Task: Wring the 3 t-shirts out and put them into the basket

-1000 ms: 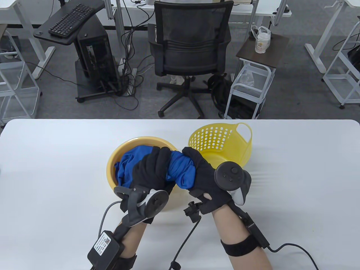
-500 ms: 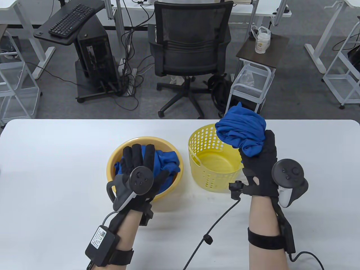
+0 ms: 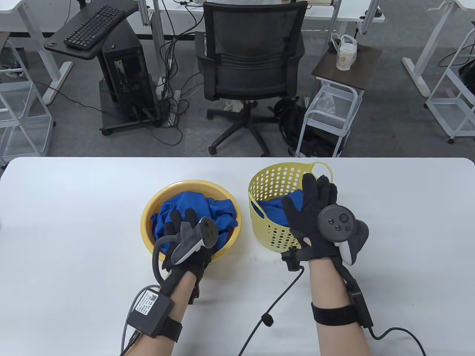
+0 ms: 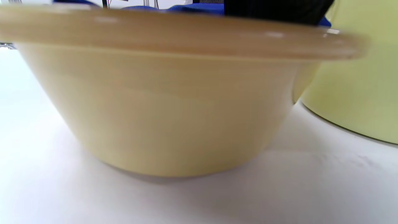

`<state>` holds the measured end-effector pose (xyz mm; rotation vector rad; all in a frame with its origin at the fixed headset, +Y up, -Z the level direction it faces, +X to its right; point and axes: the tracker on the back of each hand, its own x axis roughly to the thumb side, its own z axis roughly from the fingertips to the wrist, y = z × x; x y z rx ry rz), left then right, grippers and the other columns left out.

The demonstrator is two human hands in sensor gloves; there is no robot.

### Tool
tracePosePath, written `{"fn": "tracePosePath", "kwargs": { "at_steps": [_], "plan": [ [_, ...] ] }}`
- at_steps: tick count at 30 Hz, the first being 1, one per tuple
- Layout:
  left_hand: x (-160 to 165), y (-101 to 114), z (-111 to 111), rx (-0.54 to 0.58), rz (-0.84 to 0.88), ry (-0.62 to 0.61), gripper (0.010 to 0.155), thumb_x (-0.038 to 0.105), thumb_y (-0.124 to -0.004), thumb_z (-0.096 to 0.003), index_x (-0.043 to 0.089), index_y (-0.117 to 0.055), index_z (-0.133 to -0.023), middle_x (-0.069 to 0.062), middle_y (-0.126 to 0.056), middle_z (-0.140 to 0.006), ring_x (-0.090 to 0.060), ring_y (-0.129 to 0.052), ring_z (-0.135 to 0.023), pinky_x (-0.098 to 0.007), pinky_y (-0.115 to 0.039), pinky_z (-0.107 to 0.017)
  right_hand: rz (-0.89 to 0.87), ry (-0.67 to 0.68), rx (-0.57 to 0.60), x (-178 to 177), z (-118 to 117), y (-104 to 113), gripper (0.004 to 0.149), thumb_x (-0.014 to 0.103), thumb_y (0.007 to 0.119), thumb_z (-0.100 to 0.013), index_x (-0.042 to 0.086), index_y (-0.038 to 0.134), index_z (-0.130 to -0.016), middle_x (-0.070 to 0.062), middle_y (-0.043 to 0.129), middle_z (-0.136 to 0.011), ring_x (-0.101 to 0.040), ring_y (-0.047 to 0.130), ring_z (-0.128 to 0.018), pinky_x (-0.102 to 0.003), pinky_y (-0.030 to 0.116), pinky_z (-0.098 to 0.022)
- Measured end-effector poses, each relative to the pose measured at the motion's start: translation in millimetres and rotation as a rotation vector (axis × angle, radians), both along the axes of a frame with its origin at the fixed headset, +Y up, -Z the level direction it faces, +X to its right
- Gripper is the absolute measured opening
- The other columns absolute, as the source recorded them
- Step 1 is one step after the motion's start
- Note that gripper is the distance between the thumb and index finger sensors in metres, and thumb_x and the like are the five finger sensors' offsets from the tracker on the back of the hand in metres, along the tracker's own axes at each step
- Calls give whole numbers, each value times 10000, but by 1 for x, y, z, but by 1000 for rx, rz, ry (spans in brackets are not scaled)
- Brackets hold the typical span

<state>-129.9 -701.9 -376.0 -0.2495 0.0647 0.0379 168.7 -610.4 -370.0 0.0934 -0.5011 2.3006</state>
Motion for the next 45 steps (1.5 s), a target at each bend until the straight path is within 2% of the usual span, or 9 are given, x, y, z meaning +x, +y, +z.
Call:
{"fn": "tracePosePath", "kwargs": {
  "at_steps": [7,12,15,18,23,27,31,35,45],
  "plan": [
    [-9,-11,-8,0,88,52,397,412,-852,-582,413,-798,-976,-42,-270,-1279,-458,-112,-1107,-620,-195,-777,-59,-6,53,1,2,3,763,432,781,-637,7,414,-1153,-451,247,-1120,-731,187,-957,-861,297,-570],
    [-11,8,-2,103,178,33,390,408,-789,-601,405,-753,-989,-72,-333,-1275,-443,-189,-1121,-622,-232,-788,-54,8,76,-3,3,4,753,434,779,-638,6,430,-1151,-448,253,-1122,-729,189,-960,-863,290,-566],
    [-15,32,6,220,267,33,394,403,-779,-600,376,-745,-992,-106,-511,-1231,-435,-387,-1114,-626,-370,-799,-60,13,88,-3,5,7,750,434,779,-638,6,436,-1149,-449,257,-1121,-732,194,-958,-862,299,-568],
    [-24,48,13,266,361,23,397,397,-760,-607,348,-726,-1000,-46,-749,-1103,-352,-752,-978,-568,-648,-728,-69,18,109,-4,6,8,748,435,777,-638,3,440,-1147,-449,260,-1120,-733,198,-956,-862,301,-567],
    [-45,66,21,331,722,42,407,378,-723,-621,282,-679,-1015,-75,-901,-946,-149,-1055,-550,-399,-911,-416,-59,45,153,-10,12,13,751,439,776,-637,5,438,-1148,-451,274,-1120,-736,217,-956,-865,307,-563],
    [-58,71,30,356,1189,88,407,342,-716,-628,234,-657,-1016,-139,-854,-983,-223,-1050,-677,-457,-891,-516,-51,87,201,-17,21,21,753,449,773,-636,8,442,-1149,-447,293,-1124,-732,232,-963,-866,316,-564],
    [-69,89,42,364,1471,-61,408,357,-689,-644,260,-610,-1033,-108,-729,-1093,-302,-923,-881,-512,-795,-648,-33,144,247,-31,31,28,755,453,775,-635,10,445,-1149,-445,308,-1126,-730,247,-968,-862,326,-570],
    [-75,110,59,362,1703,-268,409,414,-650,-667,352,-553,-1060,17,-623,-1190,-379,-622,-1104,-583,-583,-775,27,216,263,-50,37,29,768,464,782,-628,17,444,-1153,-442,322,-1130,-729,261,-973,-861,334,-575],
    [-63,155,110,339,2013,-816,411,493,-611,-681,465,-491,-1073,175,-536,-1252,-226,-442,-1212,-545,-413,-861,374,505,123,-106,38,10,1009,549,865,-557,36,256,-1176,-435,185,-1152,-707,137,-972,-815,226,-599]
  ]
}}
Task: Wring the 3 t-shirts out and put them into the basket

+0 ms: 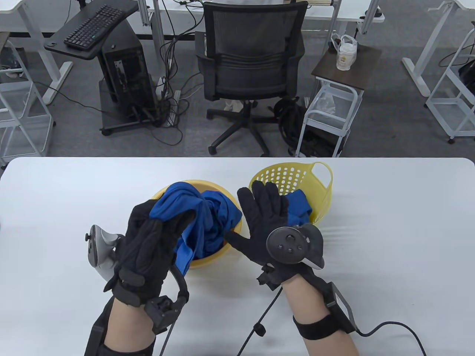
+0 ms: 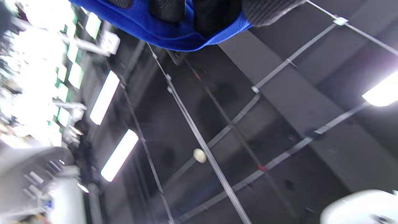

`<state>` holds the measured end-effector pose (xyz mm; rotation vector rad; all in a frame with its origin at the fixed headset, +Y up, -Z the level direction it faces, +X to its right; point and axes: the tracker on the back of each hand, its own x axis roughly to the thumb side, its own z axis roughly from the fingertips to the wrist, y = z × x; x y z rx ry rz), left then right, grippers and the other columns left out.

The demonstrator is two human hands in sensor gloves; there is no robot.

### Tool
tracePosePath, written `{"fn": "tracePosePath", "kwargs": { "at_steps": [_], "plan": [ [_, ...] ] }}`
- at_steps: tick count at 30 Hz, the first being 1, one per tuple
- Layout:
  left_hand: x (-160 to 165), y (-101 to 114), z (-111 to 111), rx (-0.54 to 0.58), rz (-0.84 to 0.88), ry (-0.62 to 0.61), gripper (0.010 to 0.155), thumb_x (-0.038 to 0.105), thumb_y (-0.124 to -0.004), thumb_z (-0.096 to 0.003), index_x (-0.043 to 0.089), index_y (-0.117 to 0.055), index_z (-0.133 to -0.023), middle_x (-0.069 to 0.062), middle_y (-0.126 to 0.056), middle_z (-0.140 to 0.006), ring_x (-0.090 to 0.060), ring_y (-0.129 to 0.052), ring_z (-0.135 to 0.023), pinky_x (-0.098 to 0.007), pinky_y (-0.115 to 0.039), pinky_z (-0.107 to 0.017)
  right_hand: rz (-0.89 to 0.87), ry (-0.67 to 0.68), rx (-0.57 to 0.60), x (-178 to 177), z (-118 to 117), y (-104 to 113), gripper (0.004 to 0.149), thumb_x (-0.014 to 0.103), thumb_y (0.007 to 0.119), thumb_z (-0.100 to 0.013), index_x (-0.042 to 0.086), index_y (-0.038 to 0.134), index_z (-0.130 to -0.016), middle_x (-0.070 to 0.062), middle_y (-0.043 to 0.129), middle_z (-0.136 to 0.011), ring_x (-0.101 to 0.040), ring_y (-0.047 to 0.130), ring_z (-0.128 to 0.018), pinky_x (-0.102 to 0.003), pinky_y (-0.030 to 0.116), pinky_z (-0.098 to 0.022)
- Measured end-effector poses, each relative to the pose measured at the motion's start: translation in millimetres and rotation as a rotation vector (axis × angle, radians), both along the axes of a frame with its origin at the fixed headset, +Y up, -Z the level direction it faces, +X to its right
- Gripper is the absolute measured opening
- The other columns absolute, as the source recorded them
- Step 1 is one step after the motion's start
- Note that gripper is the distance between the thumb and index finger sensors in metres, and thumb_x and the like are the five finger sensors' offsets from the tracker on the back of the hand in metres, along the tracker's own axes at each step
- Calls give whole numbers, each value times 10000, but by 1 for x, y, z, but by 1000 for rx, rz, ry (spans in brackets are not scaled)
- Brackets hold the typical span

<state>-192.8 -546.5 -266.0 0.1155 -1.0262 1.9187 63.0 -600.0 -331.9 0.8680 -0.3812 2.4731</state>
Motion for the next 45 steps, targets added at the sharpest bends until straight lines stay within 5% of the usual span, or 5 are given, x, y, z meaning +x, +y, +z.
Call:
{"fn": "tracePosePath", "kwargs": {
  "at_steps": [9,16,28,35,45],
  "plan": [
    [6,38,64,281,170,-388,412,526,-610,-676,519,-492,-1071,248,-554,-1258,-137,-447,-1237,-534,-412,-900,298,151,-90,-58,4,-41,1228,615,899,-455,17,63,-1127,-429,0,-1105,-691,5,-914,-802,168,-572],
    [-2,37,60,267,200,-359,411,526,-618,-670,519,-507,-1065,250,-575,-1252,-129,-469,-1235,-533,-434,-900,26,346,-142,-80,10,-55,377,354,785,-606,166,835,-929,-286,417,-1176,-644,242,-983,-787,232,-551],
    [-79,2,9,78,187,298,428,517,-606,-676,456,-474,-1079,158,-594,-1222,-235,-596,-1172,-572,-476,-875,-1006,-56,-527,72,-12,8,417,267,711,-651,57,723,-1010,-436,667,-1024,-791,669,-770,-877,563,-413],
    [-69,-22,-10,-176,-247,935,702,534,-604,-687,231,-188,-1164,-132,-255,-1237,-439,-321,-1116,-644,-369,-779,-1311,57,-738,112,-12,9,455,265,650,-679,22,621,-1062,-489,556,-1039,-821,600,-755,-864,593,-391],
    [92,-51,-30,-99,-1308,475,1212,714,-876,-484,91,-79,-1152,-279,-147,-1247,-627,-172,-1061,-764,-360,-724,-1361,236,-816,78,6,18,496,260,590,-679,-24,514,-1079,-512,449,-1044,-828,498,-784,-876,533,-376]
  ]
}}
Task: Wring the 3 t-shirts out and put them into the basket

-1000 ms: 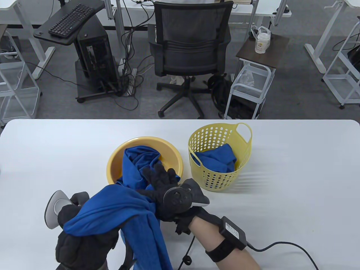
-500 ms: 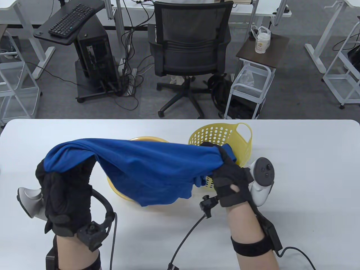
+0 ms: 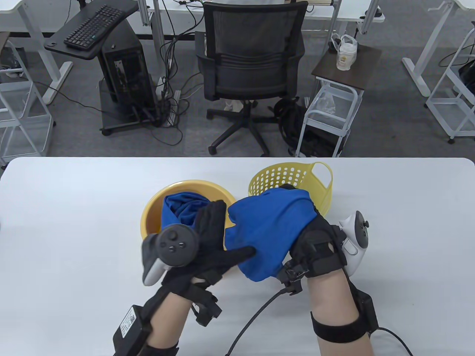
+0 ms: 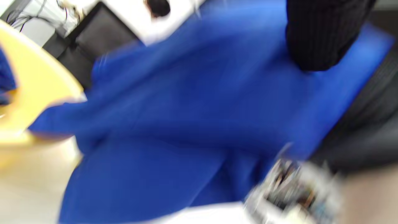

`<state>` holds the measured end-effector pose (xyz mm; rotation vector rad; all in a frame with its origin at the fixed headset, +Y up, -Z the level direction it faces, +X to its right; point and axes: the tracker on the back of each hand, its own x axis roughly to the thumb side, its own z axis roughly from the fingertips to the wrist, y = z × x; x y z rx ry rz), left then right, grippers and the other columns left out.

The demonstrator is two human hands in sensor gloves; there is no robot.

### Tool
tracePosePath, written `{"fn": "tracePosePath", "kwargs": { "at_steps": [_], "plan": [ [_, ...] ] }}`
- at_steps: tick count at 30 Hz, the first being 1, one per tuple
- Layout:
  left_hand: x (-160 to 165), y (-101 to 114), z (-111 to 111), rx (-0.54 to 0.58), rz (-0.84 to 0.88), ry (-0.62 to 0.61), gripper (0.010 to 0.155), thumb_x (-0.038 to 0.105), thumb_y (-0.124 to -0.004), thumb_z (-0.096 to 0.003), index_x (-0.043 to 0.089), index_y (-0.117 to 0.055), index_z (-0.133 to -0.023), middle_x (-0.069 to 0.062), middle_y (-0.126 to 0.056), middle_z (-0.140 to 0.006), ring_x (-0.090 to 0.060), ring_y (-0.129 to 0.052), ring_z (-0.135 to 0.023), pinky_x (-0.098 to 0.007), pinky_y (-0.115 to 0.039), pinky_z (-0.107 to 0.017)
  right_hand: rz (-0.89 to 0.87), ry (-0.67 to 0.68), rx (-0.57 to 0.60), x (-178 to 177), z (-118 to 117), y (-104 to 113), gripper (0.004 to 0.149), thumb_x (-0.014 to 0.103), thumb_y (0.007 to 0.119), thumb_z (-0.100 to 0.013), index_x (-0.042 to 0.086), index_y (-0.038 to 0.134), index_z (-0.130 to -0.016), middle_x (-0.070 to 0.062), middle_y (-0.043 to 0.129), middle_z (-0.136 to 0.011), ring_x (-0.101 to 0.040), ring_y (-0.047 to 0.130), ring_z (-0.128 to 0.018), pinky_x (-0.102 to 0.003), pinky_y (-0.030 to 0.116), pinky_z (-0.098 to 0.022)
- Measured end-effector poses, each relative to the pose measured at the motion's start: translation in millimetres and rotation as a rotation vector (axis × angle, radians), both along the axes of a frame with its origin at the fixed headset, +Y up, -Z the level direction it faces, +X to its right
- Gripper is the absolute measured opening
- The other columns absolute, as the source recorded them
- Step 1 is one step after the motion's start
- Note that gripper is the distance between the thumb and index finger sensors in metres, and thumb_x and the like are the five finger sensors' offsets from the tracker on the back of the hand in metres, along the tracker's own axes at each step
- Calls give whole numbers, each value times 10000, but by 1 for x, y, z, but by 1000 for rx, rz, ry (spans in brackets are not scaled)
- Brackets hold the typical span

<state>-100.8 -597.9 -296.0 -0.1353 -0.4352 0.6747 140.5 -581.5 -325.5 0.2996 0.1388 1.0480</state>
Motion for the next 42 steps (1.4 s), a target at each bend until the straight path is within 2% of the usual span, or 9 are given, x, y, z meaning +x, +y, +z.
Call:
{"fn": "tracePosePath", "kwargs": {
  "at_steps": [5,8,10,16,21,24,28,35,42],
  "plan": [
    [10,-27,-17,-70,59,-30,1234,647,-956,-457,248,-10,-1142,-259,-93,-1237,-638,-220,-1064,-766,-421,-720,-43,102,86,-17,23,15,500,260,592,-679,-26,504,-1079,-496,467,-1049,-812,499,-800,-855,531,-411],
    [2,-36,-25,-77,195,-23,870,586,-918,-535,470,-326,-1163,-168,-172,-1271,-588,-290,-1095,-730,-474,-740,-51,140,128,-28,35,20,501,259,593,-677,-25,497,-1079,-484,479,-1050,-801,481,-819,-843,507,-439],
    [-6,-40,-29,-39,485,13,533,503,-846,-593,414,-623,-1068,-108,-382,-1272,-569,-481,-1067,-699,-606,-698,-49,109,190,-29,40,24,499,278,593,-678,2,501,-1084,-455,493,-1063,-772,501,-856,-827,510,-506],
    [-34,-28,-30,-148,1048,-131,533,400,-742,-663,292,-457,-1099,-74,-544,-1212,-397,-831,-946,-463,-837,-667,169,-194,291,-16,35,26,469,288,626,-675,25,614,-1063,-394,673,-956,-614,722,-735,-679,649,-515],
    [-47,-6,-18,18,1197,-226,545,421,-731,-654,320,-431,-1098,-28,-553,-1208,-326,-828,-974,-408,-834,-704,264,-151,213,-33,21,8,525,351,636,-678,-1,640,-1068,-490,383,-1074,-770,286,-900,-916,190,-417],
    [-48,0,-13,88,1226,-261,565,455,-733,-638,343,-435,-1104,-8,-582,-1200,-288,-839,-977,-375,-847,-707,307,41,114,-51,6,-14,913,544,632,-671,-108,180,-1121,-544,122,-1040,-862,225,-799,-939,394,-389],
    [-44,-2,-12,44,1250,-288,607,485,-736,-632,339,-412,-1124,-36,-560,-1204,-271,-800,-1000,-354,-820,-725,-84,534,27,-80,-2,-33,916,547,595,-708,-144,146,-1110,-527,528,-989,-596,895,-615,-576,856,-390],
    [-54,13,-2,316,884,-100,647,630,-692,-622,381,-416,-1153,-92,-260,-1275,-390,-333,-1114,-475,-469,-864,-62,164,194,-61,5,-11,556,289,710,-672,26,499,-1115,-335,790,-867,-397,989,-443,-370,903,-269],
    [-46,14,-8,131,585,-223,859,643,-782,-591,317,-279,-1205,-183,-435,-1259,-422,-678,-1039,-529,-674,-768,-158,-22,226,-15,8,5,480,261,722,-662,69,580,-1078,-329,795,-827,-360,990,-389,-322,895,-230]
  ]
}}
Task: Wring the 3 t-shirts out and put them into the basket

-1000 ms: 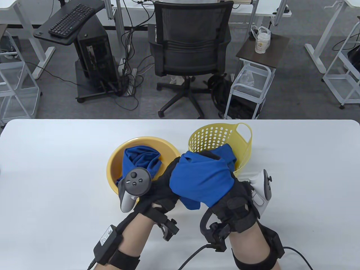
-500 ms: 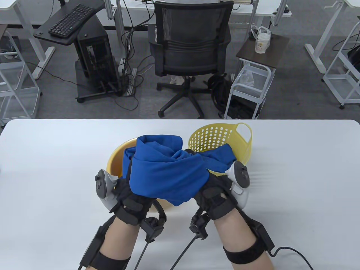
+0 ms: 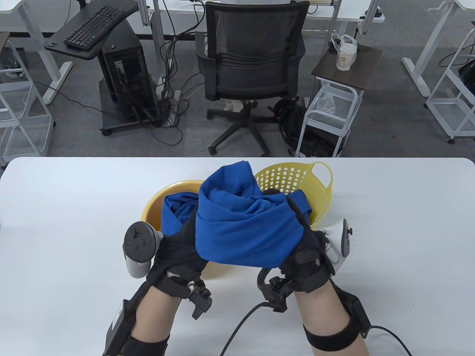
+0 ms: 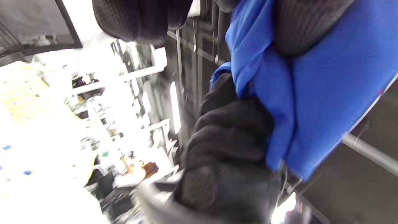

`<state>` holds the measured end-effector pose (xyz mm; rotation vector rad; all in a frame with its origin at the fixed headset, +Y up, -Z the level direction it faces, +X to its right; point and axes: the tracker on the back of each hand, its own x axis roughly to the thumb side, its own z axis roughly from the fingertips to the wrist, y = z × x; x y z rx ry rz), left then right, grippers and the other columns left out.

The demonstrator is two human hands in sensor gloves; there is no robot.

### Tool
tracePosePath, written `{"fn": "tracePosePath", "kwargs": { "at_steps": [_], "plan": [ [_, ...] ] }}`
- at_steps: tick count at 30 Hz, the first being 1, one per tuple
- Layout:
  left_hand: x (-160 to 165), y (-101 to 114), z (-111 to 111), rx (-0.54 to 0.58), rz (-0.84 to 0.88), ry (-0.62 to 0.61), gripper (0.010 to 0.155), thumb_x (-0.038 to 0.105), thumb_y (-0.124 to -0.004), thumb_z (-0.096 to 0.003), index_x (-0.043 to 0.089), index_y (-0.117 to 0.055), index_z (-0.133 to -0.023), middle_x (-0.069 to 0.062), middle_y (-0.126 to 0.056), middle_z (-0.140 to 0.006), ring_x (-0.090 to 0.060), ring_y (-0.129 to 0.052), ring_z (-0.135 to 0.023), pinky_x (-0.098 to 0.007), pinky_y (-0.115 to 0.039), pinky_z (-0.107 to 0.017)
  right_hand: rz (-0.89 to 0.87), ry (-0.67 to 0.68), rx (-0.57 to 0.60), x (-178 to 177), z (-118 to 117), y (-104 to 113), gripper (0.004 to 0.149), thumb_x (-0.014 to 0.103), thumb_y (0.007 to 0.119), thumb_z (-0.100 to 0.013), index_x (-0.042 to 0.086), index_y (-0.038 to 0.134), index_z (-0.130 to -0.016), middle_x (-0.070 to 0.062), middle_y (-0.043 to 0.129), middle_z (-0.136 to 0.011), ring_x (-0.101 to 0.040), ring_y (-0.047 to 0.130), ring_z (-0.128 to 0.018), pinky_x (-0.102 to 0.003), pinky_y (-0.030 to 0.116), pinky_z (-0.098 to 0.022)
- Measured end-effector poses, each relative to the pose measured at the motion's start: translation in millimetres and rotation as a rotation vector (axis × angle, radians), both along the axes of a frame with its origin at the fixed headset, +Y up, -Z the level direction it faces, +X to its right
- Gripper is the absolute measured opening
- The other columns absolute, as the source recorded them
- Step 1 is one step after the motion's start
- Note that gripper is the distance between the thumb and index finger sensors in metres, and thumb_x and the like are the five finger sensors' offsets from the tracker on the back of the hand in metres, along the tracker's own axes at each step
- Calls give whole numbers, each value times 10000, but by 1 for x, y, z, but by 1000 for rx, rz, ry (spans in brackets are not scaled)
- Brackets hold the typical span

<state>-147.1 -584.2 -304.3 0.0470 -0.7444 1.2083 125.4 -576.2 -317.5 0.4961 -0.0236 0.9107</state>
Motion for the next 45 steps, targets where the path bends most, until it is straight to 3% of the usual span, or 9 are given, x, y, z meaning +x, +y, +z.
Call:
{"fn": "tracePosePath", "kwargs": {
  "at_steps": [5,9,16,21,25,29,32,37,45],
  "plan": [
    [-4,6,5,12,8,-35,995,740,-790,-543,319,-167,-1195,-200,-411,-1264,-355,-843,-937,-425,-841,-668,68,-319,111,31,6,10,484,272,711,-672,112,539,-1096,-317,741,-892,-401,947,-474,-374,867,-304],
    [-1,-5,-1,-202,236,-258,1049,796,-758,-535,340,-68,-1179,-240,-365,-1255,-395,-904,-845,-403,-904,-583,271,-535,384,20,21,24,487,278,739,-659,118,575,-1089,-319,755,-891,-420,942,-471,-395,858,-302],
    [2,-26,-12,-413,492,-443,1054,873,-666,-554,365,24,-1167,-221,-199,-1277,-497,-723,-980,-490,-806,-691,410,-444,767,-31,43,31,471,294,788,-614,149,673,-1047,-299,800,-904,-488,911,-507,-474,835,-326],
    [2,-30,-17,-443,567,-525,1017,863,-651,-588,373,15,-1180,-218,-168,-1278,-505,-599,-1064,-553,-722,-749,468,-343,817,-42,42,27,481,360,763,-620,118,696,-1030,-314,778,-936,-519,879,-557,-508,813,-370],
    [-6,-27,-20,-398,619,-411,721,599,-685,-695,462,-182,-1193,-198,-252,-1270,-467,-626,-1069,-565,-714,-758,498,-329,749,-36,34,26,476,400,734,-629,103,726,-1001,-319,756,-971,-564,846,-635,-573,786,-430],
    [-17,-19,-16,-264,580,-215,588,360,-735,-662,516,-415,-1130,-149,-367,-1235,-390,-700,-1039,-539,-759,-741,493,-301,571,-27,18,18,475,404,724,-642,64,742,-974,-338,695,-1029,-635,751,-790,-689,729,-505],
    [-18,-12,-11,-201,618,-224,529,287,-758,-634,527,-565,-1064,-58,-434,-1231,-361,-692,-1044,-565,-724,-759,485,-203,383,-27,0,4,464,417,709,-656,62,737,-954,-360,655,-1046,-673,675,-874,-774,698,-500],
    [-13,-9,-11,-131,580,-283,476,288,-804,-596,549,-680,-973,35,-522,-1218,-323,-708,-1048,-576,-715,-767,283,205,103,-33,-23,-20,445,374,788,-658,63,675,-956,-440,684,-936,-475,973,-361,-382,890,-185],
    [-6,-3,-2,-90,465,-344,476,594,-816,-596,462,-658,-1025,-27,-449,-1284,-411,-666,-1078,-615,-708,-742,324,46,145,-11,-22,-10,378,372,895,-595,75,836,-821,-376,841,-760,-411,985,-260,-323,878,-115]
  ]
}}
